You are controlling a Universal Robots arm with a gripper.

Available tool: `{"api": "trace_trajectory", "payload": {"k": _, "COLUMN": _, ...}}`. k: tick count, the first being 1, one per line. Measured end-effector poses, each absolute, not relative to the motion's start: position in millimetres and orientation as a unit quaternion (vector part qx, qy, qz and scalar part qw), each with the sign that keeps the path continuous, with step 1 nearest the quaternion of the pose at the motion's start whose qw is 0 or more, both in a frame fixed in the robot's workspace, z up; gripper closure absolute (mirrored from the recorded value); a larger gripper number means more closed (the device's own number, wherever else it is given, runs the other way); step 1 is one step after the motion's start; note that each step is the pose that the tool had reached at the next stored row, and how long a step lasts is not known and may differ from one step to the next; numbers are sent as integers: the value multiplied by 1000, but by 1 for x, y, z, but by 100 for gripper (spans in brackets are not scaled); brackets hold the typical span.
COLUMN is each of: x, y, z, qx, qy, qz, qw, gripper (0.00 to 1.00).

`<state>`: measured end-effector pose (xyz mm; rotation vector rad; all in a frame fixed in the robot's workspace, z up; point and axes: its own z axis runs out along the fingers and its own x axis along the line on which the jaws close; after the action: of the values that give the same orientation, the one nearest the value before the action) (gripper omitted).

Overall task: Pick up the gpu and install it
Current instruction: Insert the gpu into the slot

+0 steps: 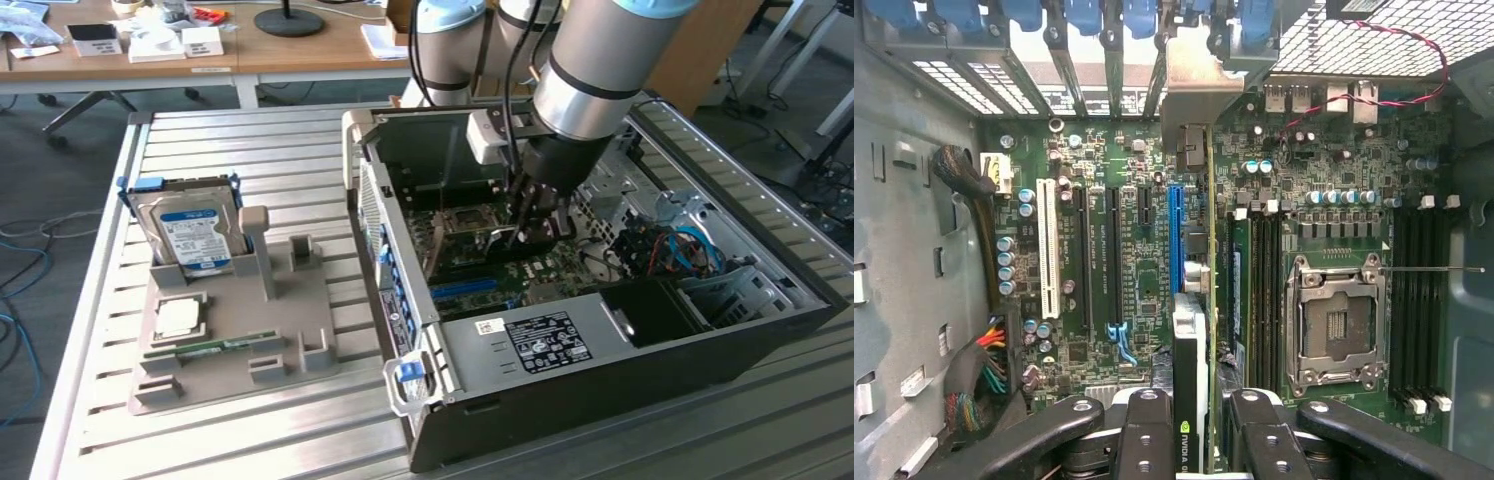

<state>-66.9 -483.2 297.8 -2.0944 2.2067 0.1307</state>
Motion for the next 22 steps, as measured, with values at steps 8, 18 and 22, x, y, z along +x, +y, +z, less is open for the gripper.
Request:
{"api": "trace_trajectory", "payload": {"k": 8, "x": -68, "y": -482, "z": 297, "qx": -687, "qy": 724, "qz": 43, "qw": 48, "gripper": 73}}
{"api": "trace_trajectory", "payload": {"k": 18, "x": -70, "y": -481, "z": 291, "qx": -687, "qy": 724, "qz": 43, "qw": 48, "gripper": 73}}
{"api": "trace_trajectory", "payload": {"k": 22, "x": -70, "y": -481, "z": 290, "qx": -687, "qy": 724, "qz": 43, "qw": 48, "gripper": 73}}
